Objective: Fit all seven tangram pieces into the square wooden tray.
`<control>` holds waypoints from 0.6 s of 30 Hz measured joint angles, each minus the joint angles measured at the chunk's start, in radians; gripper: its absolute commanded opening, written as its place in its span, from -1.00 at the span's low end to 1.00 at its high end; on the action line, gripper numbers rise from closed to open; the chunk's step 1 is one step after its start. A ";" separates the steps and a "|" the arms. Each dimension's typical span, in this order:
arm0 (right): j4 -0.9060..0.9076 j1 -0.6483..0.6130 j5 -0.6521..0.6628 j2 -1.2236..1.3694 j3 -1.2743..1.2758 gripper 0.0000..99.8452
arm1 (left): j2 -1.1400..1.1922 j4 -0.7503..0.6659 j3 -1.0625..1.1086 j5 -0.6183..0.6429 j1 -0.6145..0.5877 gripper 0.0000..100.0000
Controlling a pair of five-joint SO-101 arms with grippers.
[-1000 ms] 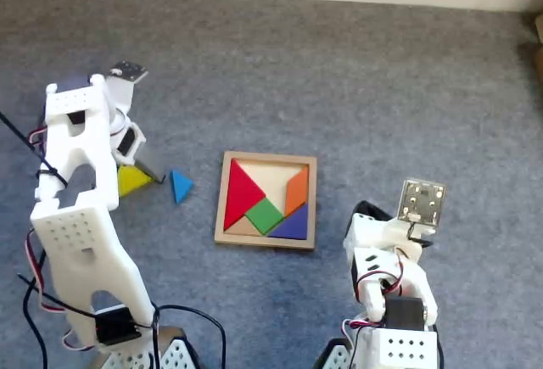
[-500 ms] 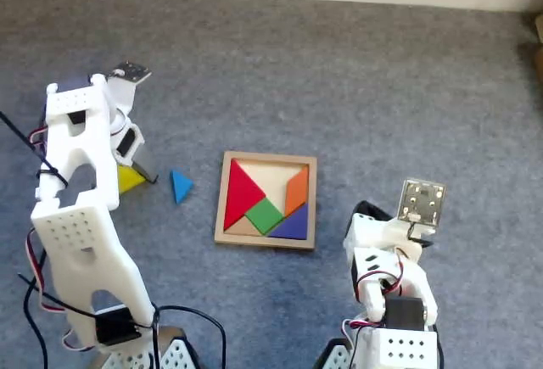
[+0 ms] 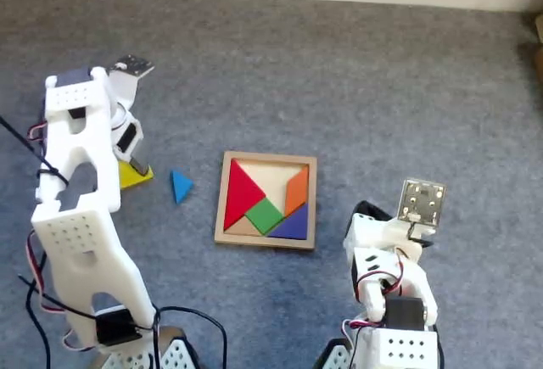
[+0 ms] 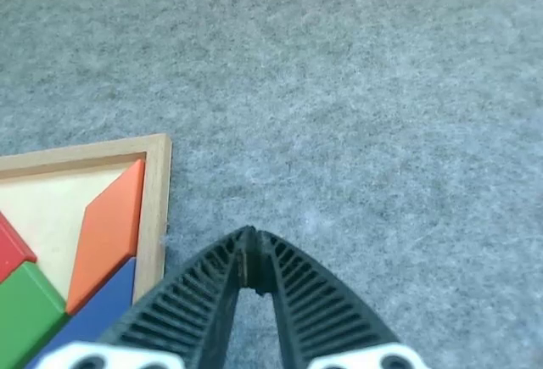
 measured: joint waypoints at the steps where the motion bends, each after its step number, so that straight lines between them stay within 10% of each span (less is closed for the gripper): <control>1: 0.000 0.000 0.000 0.000 0.000 -0.99 | -0.002 0.002 0.000 0.000 0.002 -0.66; 18: 0.000 0.000 0.000 0.000 0.000 -0.99 | -0.121 0.127 0.014 0.054 0.075 -0.79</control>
